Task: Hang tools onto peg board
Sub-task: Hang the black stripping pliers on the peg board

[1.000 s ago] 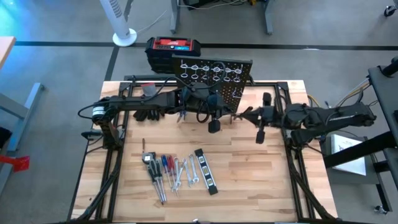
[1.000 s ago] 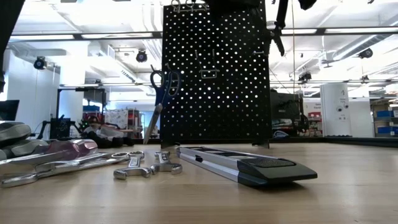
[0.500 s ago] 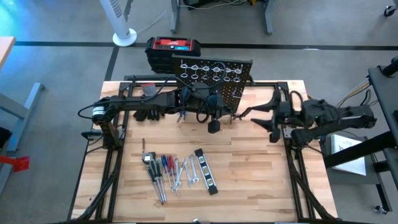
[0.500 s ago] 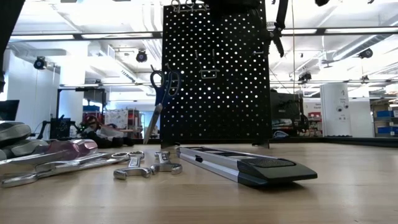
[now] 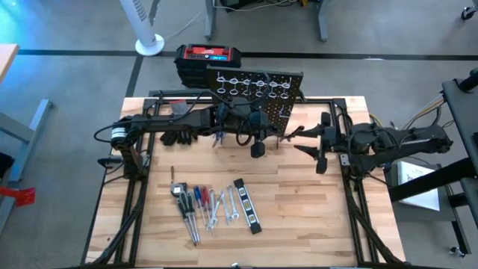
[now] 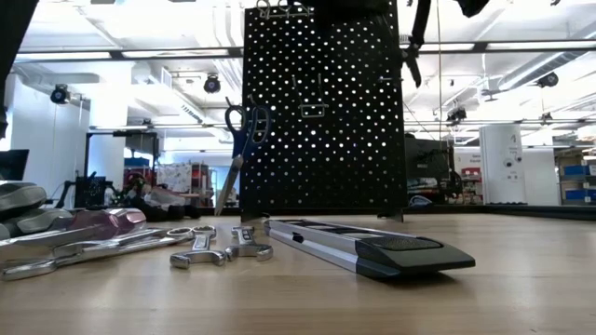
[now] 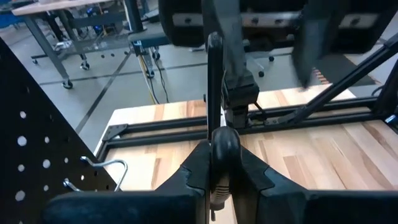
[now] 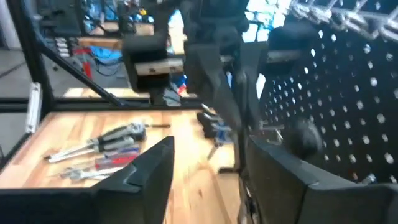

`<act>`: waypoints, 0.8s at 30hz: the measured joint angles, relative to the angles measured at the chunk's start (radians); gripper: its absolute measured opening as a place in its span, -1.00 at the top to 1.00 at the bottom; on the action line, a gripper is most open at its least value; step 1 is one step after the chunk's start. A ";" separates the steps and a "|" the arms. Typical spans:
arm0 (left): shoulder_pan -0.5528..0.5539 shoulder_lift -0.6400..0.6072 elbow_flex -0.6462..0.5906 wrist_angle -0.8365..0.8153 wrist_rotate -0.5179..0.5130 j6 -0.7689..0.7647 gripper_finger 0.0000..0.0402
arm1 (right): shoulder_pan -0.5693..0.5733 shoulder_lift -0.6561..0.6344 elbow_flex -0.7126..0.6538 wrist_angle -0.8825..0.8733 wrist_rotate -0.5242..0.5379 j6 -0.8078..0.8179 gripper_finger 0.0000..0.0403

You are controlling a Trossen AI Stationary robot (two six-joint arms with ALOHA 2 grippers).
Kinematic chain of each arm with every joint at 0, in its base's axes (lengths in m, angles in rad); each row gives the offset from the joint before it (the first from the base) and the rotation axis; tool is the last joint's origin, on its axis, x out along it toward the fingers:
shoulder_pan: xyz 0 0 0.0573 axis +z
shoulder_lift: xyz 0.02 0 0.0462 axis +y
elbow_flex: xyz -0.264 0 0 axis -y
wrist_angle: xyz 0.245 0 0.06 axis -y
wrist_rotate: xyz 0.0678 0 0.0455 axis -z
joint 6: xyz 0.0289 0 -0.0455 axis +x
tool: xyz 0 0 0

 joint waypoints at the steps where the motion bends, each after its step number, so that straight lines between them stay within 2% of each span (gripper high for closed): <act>1: 0.000 0.000 0.000 0.004 0.000 0.000 0.90 | 0.000 -0.004 0.000 -0.004 0.019 0.003 0.17; 7: 0.001 0.000 0.000 0.001 -0.001 0.000 0.90 | 0.002 -0.049 0.000 -0.041 0.056 0.020 0.56; 11: 0.001 0.000 0.000 0.001 0.000 0.000 0.90 | 0.003 -0.115 0.000 -0.125 0.056 0.024 0.65; 14: 0.001 0.000 0.000 -0.001 0.000 0.014 0.90 | 0.000 -0.142 -0.002 -0.152 0.057 0.037 0.55; 19: 0.001 0.000 0.000 0.004 0.001 0.027 0.90 | 0.000 -0.085 -0.009 -0.154 0.039 0.037 0.19; 24: 0.001 0.000 0.000 0.010 0.001 0.027 0.90 | 0.000 -0.027 -0.010 -0.139 0.198 0.021 -0.09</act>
